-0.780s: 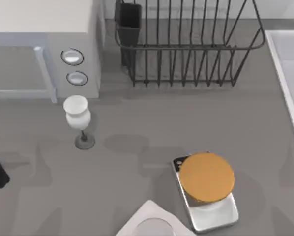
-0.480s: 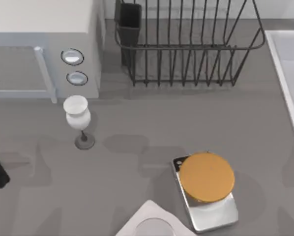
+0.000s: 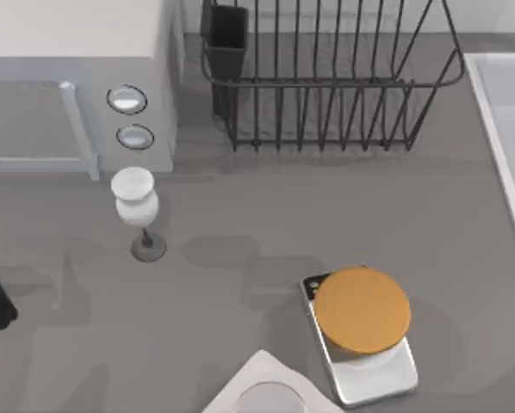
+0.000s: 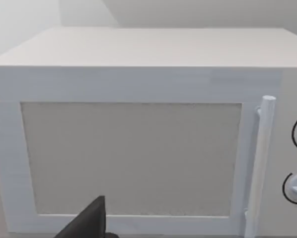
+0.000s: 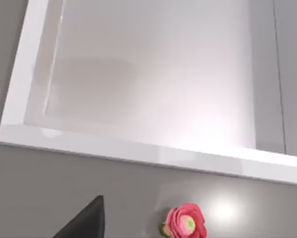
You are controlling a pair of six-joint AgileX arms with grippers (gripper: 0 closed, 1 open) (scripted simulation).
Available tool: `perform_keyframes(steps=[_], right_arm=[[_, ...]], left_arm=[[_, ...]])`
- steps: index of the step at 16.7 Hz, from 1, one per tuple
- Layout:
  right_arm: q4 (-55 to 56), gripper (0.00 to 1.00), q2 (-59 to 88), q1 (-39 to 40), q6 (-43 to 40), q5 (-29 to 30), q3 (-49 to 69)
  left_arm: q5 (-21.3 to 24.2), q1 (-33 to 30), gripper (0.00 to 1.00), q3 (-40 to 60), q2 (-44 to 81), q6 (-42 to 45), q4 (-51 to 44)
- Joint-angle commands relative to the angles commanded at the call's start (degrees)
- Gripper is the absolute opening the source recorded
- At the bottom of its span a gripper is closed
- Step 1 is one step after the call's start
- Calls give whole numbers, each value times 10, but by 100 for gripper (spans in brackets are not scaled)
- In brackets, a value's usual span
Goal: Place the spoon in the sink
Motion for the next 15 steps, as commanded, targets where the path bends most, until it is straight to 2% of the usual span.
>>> perform_keyframes(steps=[4, 8, 11, 15], right_arm=[[-146, 100, 203, -72, -117, 1, 113], [-253, 100, 338, -128, -209, 1, 206], [-297, 100, 395, -152, -247, 0, 247], [-305, 100, 406, -157, -254, 0, 255]], left_arm=[[0, 0, 100, 0, 0, 0, 0], [0, 0, 100, 0, 0, 0, 0], [0, 0, 100, 0, 0, 0, 0], [0, 0, 100, 0, 0, 0, 0]])
